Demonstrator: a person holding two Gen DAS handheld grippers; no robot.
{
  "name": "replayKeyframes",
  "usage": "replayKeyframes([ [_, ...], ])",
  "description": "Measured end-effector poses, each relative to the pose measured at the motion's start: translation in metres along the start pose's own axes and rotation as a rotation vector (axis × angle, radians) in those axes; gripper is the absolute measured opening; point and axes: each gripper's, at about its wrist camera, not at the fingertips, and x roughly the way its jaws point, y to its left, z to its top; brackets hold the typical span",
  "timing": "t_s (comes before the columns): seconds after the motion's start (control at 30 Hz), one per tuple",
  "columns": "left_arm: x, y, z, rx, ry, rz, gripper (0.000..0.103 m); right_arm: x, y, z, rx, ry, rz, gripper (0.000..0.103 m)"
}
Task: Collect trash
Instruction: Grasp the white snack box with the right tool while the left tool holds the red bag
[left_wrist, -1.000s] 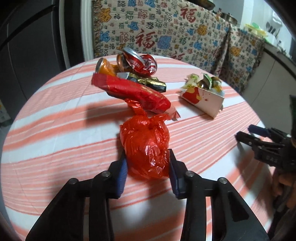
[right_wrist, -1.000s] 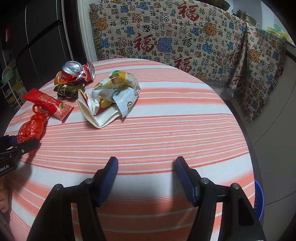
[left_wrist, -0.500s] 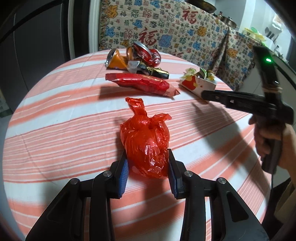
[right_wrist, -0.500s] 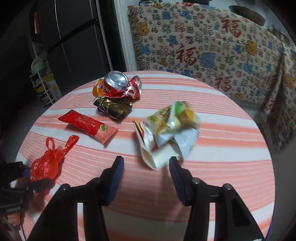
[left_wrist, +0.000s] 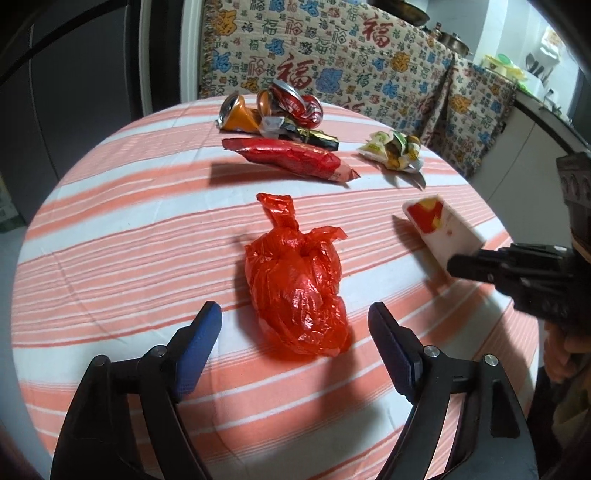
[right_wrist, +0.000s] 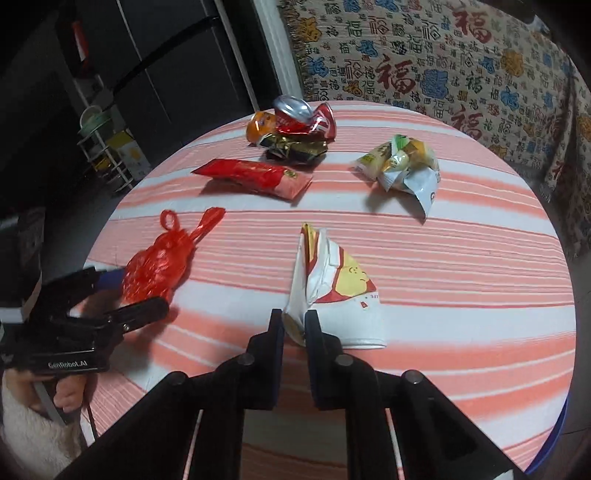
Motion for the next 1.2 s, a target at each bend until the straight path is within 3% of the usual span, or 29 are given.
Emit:
replayKeyframes([
  [0.1,0.0,0.005,0.002,-0.028,-0.002,0.005,0.083,0.0,0.003,-0.004,-0.038,-0.009,-0.024,0.04],
  [0.3,0.005,0.01,0.008,-0.09,-0.007,0.044,0.082,-0.001,0.01,0.0,-0.097,-0.046,-0.074,0.04],
  [0.37,0.002,0.008,0.009,-0.086,-0.023,0.049,0.077,-0.001,0.015,0.004,-0.121,-0.058,-0.087,0.04],
  [0.47,-0.006,0.006,0.012,-0.065,-0.052,0.02,0.042,0.001,0.014,0.007,-0.096,-0.045,-0.076,0.007],
  [0.77,-0.016,-0.008,0.014,-0.057,-0.088,-0.059,0.036,-0.031,-0.006,0.001,-0.002,-0.078,-0.025,0.006],
  [1.2,-0.015,-0.098,0.027,0.076,-0.068,-0.198,0.036,-0.081,-0.067,-0.018,0.132,-0.137,-0.041,0.006],
])
